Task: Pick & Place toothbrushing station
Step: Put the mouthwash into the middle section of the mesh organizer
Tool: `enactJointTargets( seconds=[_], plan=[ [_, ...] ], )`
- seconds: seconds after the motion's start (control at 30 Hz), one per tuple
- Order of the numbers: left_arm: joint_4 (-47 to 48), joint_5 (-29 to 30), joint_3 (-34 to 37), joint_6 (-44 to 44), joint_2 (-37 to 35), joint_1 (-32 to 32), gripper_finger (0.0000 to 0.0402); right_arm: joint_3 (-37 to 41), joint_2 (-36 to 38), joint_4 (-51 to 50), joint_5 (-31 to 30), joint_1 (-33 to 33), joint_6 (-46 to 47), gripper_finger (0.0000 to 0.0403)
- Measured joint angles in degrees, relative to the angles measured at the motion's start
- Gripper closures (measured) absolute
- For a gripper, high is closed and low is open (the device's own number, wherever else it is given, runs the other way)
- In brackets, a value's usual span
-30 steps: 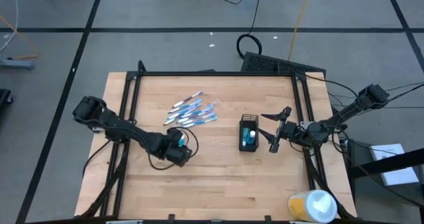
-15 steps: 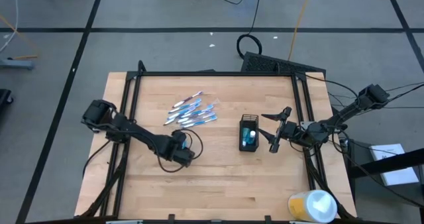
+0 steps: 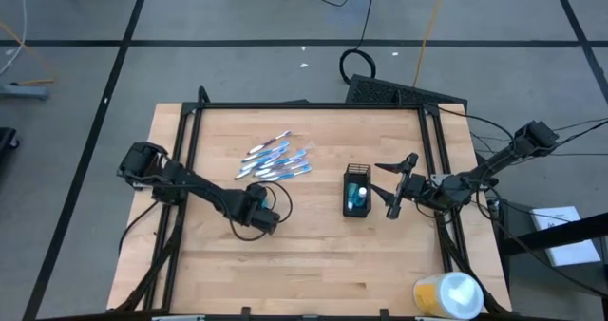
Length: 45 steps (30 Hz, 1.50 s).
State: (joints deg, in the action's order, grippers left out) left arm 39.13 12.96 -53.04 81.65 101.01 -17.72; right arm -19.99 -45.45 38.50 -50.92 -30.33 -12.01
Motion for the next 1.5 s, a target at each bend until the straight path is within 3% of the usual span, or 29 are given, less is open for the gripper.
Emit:
enactJointTargets(
  seconds=[0.13, 0.4, 0.6, 0.87, 1.07, 1.3, 1.5],
  plan=[
    [0.2, -0.1, 0.0, -0.5, 0.0, 0.0, 0.0239, 0.0, 0.0, 0.0, 0.0, 0.0, 0.1, 0.0138],
    [0.0, 2.1, 0.2, -3.0, -2.3, -0.1, 0.0219, 0.0, 0.0, -0.1, 0.0, 0.0, 0.4, 0.0138],
    [-0.2, 8.7, 0.2, -6.6, -7.2, -0.4, 0.0249, 0.0, 0.0, -0.1, 0.0, 0.0, 0.4, 0.0138],
    [-5.5, 15.3, 0.2, -13.6, -11.4, -1.7, 0.0241, 0.0, 0.0, -0.2, 0.0, 0.0, 1.0, 0.0138],
    [-20.4, 23.1, 0.1, -31.8, -13.0, -2.7, 0.0239, -0.1, -2.1, 0.8, 1.6, 1.3, 4.4, 0.0138],
    [-39.1, 27.2, 0.0, -61.3, -12.0, -2.9, 0.0239, -1.7, -11.5, 3.9, 16.6, 9.4, 14.1, 0.0138],
    [-46.4, 27.3, 0.0, -74.4, -12.1, -1.3, 0.0238, -13.9, -17.2, -15.7, 26.0, 12.1, 16.0, 0.0138]
  ],
)
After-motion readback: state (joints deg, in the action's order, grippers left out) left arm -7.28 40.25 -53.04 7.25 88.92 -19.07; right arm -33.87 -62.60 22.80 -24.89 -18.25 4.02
